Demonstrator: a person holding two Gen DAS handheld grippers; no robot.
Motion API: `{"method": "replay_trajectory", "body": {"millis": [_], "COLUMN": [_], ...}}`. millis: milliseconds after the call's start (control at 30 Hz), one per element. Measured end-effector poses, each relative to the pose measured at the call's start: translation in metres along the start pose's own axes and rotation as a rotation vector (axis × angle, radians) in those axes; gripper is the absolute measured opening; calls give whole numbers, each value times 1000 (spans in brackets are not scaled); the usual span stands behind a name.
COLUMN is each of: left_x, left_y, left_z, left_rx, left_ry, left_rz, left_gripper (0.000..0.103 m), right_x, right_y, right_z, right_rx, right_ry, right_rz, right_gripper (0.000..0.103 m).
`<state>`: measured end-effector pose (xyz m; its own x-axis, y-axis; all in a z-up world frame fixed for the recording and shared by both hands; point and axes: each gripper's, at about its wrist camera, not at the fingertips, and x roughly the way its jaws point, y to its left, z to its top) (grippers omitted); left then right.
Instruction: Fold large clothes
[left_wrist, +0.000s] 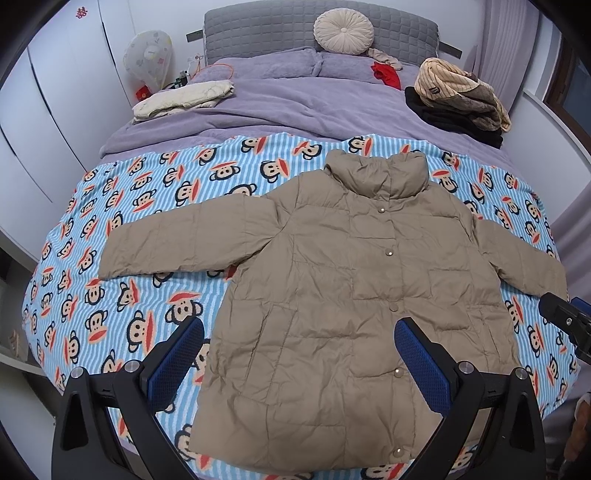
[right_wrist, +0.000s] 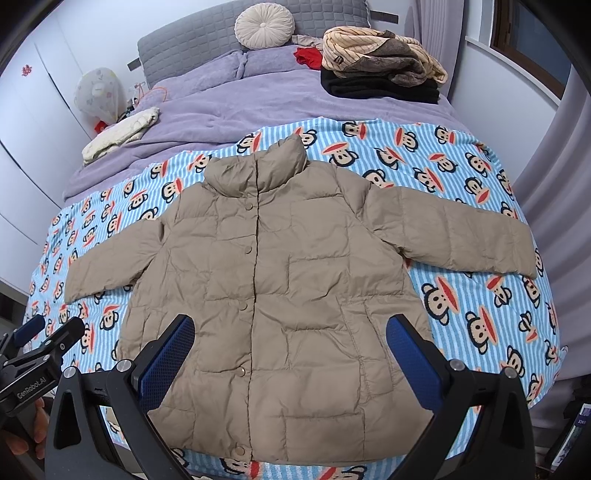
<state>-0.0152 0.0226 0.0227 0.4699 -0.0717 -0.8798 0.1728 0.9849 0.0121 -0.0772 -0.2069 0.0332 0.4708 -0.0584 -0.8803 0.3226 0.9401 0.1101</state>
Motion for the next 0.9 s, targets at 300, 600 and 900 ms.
{"method": "replay_trajectory", "body": {"millis": [300, 600, 900], "left_x": [1, 3, 6], "left_y": [0, 2, 2], "left_z": [0, 0, -1], "left_rx": [-3, -4, -4], "left_ry": [1, 3, 7], "left_rz": [-1, -1, -1], "left_gripper": [103, 103, 103], "right_x": [1, 2, 4], "right_y": [2, 2, 4], "right_z": [1, 2, 2], "right_rx": [-1, -1, 0], "right_ry": [1, 3, 6], "right_rz": [-2, -1, -3], "right_gripper": [103, 103, 103]}}
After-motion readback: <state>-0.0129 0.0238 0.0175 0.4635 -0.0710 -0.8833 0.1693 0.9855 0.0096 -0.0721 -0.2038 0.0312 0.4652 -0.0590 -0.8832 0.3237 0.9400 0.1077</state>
